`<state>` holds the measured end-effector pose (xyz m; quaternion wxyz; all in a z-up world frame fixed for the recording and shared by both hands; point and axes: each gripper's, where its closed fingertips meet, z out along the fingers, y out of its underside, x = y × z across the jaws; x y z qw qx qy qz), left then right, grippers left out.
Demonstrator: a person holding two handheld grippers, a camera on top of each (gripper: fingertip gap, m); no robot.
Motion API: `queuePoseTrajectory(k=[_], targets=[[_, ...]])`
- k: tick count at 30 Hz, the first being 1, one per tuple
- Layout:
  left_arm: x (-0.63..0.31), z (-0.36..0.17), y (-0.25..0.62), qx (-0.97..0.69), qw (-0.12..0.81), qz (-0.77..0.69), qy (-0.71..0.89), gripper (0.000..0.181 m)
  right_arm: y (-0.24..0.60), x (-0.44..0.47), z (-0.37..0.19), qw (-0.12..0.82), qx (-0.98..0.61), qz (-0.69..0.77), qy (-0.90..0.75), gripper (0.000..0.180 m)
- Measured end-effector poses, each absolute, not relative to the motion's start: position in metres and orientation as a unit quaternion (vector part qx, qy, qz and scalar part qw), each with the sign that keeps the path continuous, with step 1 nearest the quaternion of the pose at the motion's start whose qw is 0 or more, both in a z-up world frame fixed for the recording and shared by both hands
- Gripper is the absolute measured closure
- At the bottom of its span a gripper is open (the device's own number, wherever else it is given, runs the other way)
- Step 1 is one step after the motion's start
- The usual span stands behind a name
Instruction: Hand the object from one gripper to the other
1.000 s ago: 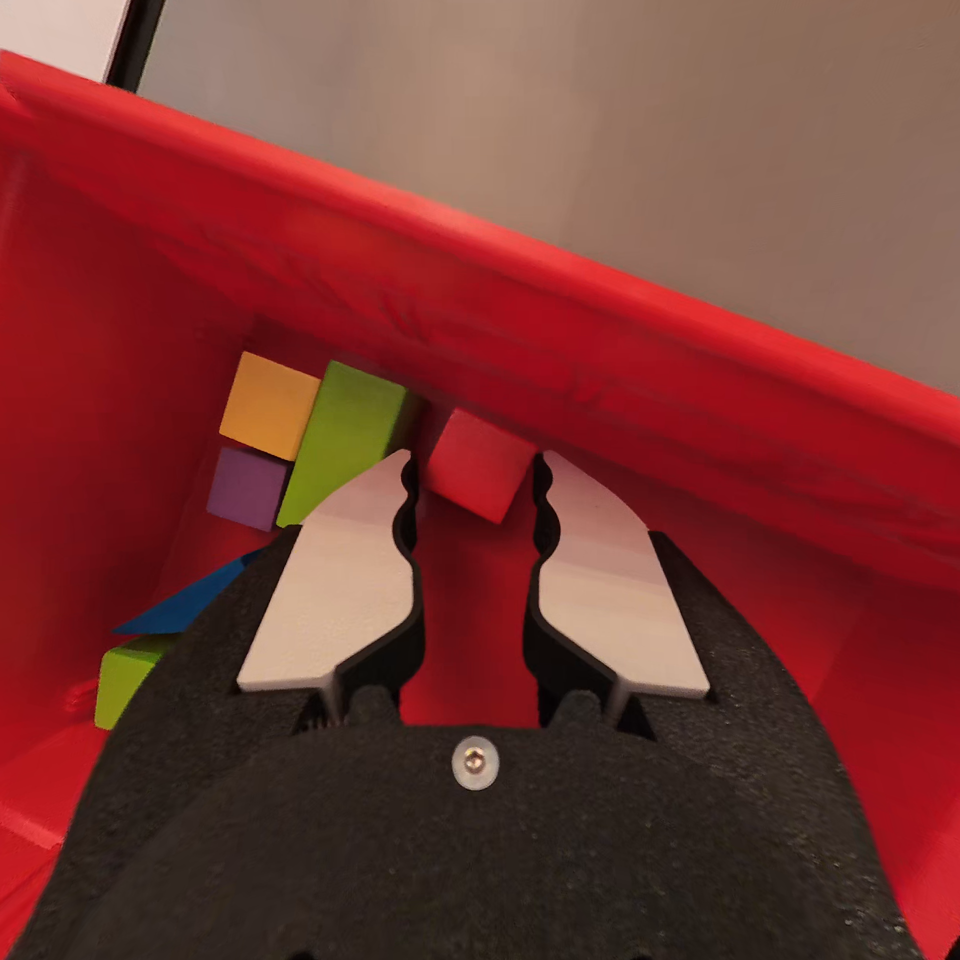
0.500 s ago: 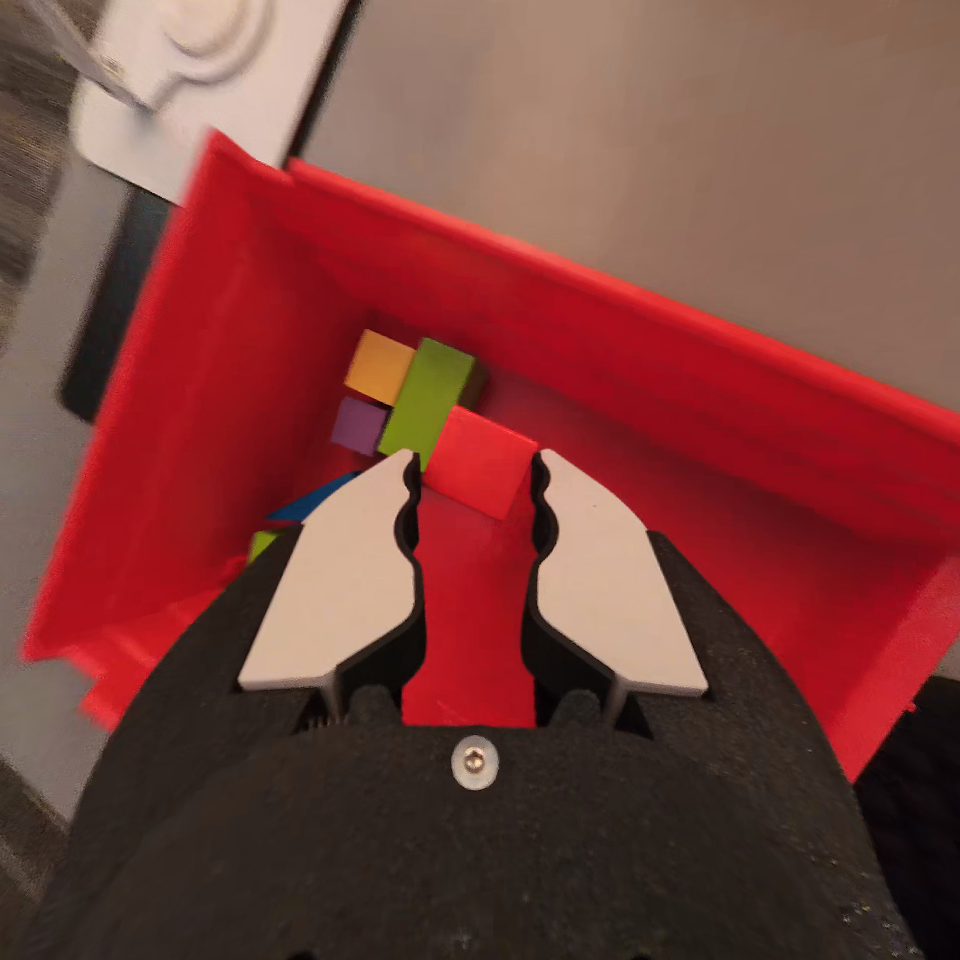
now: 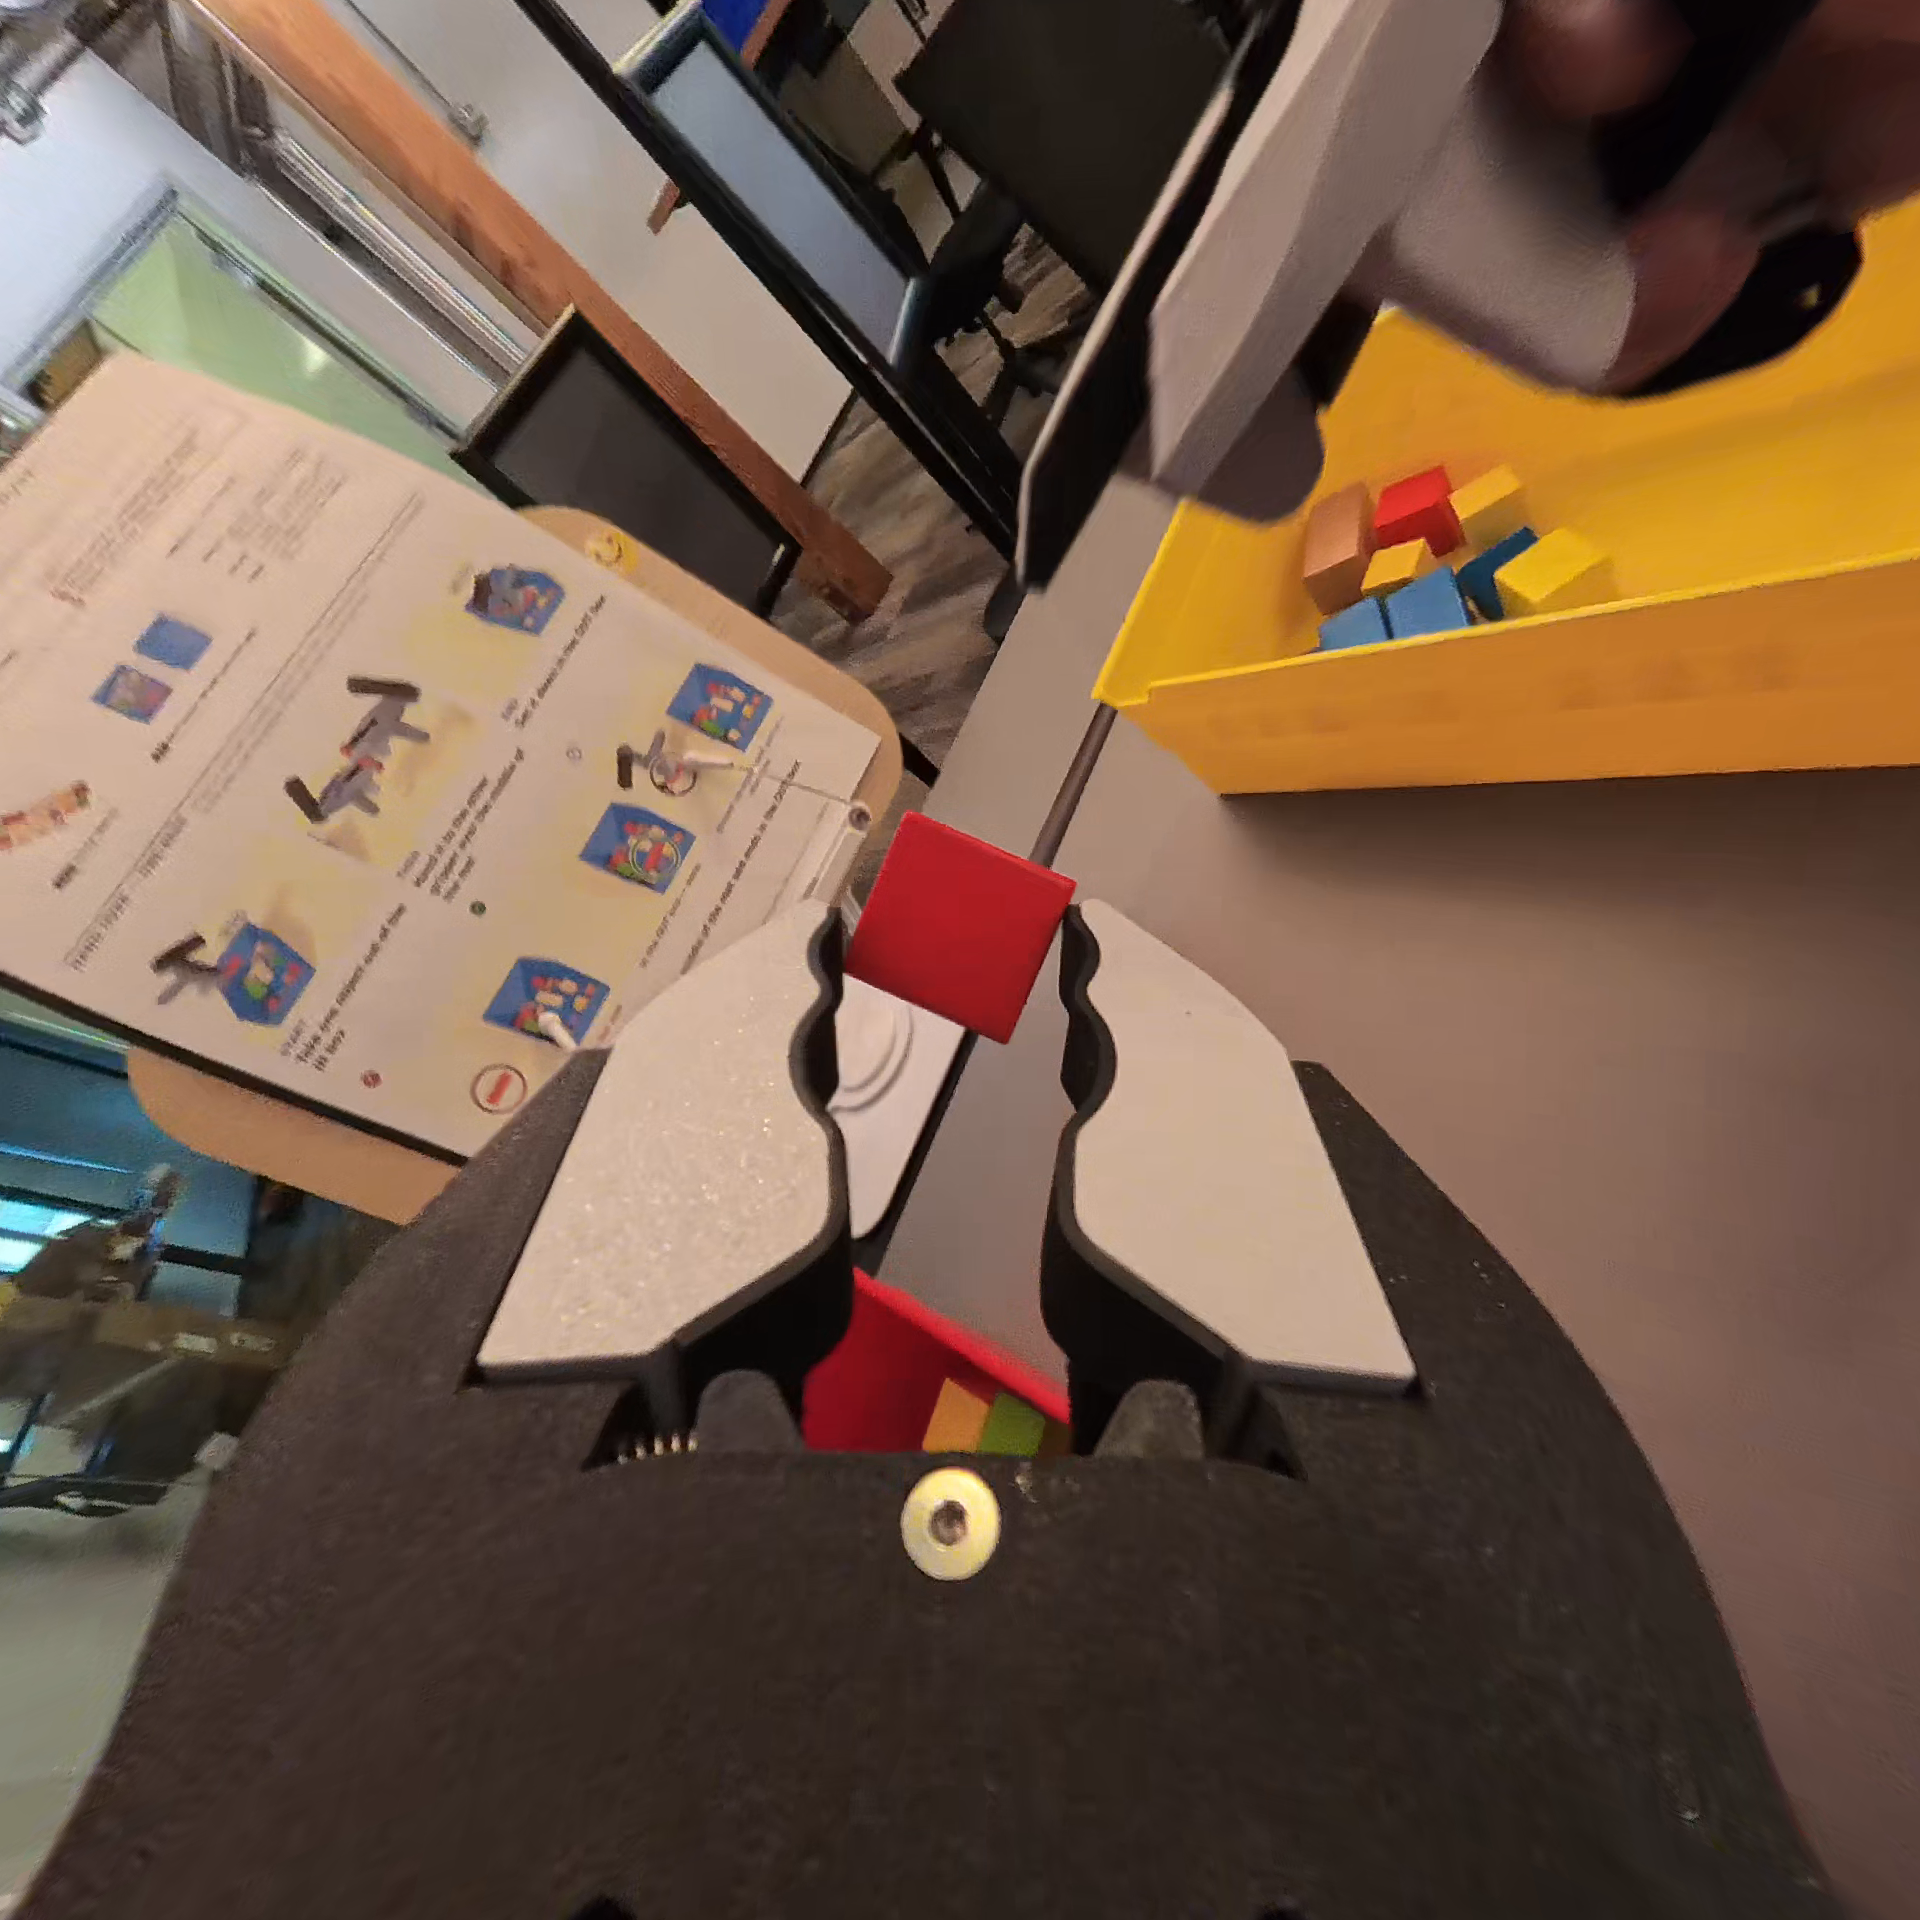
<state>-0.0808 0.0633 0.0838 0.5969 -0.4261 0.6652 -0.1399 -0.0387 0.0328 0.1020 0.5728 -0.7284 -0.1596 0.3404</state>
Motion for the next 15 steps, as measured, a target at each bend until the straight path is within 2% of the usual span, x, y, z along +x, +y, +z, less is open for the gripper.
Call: queuePoseTrajectory(k=[7, 12, 13, 15], targets=[[-0.059, 0.075, 0.049, -0.408, 0.611, -0.097, 0.671, 0.141, 0.049, -0.049, 0.076, 0.530, -0.742, 0.396, -0.111, 0.116], [-0.054, 0.071, 0.041, -0.398, 0.608, -0.097, 0.680, 0.142, 0.051, -0.058, 0.064, 0.499, -0.745, 0.429, -0.109, 0.130], [-0.053, 0.068, 0.041, -0.397, 0.605, -0.087, 0.685, 0.142, 0.049, -0.062, 0.067, 0.498, -0.735, 0.445, -0.116, 0.145], [-0.053, 0.065, 0.042, -0.384, 0.608, -0.059, 0.693, 0.142, 0.049, -0.061, 0.063, 0.487, -0.739, 0.451, -0.116, 0.147]])
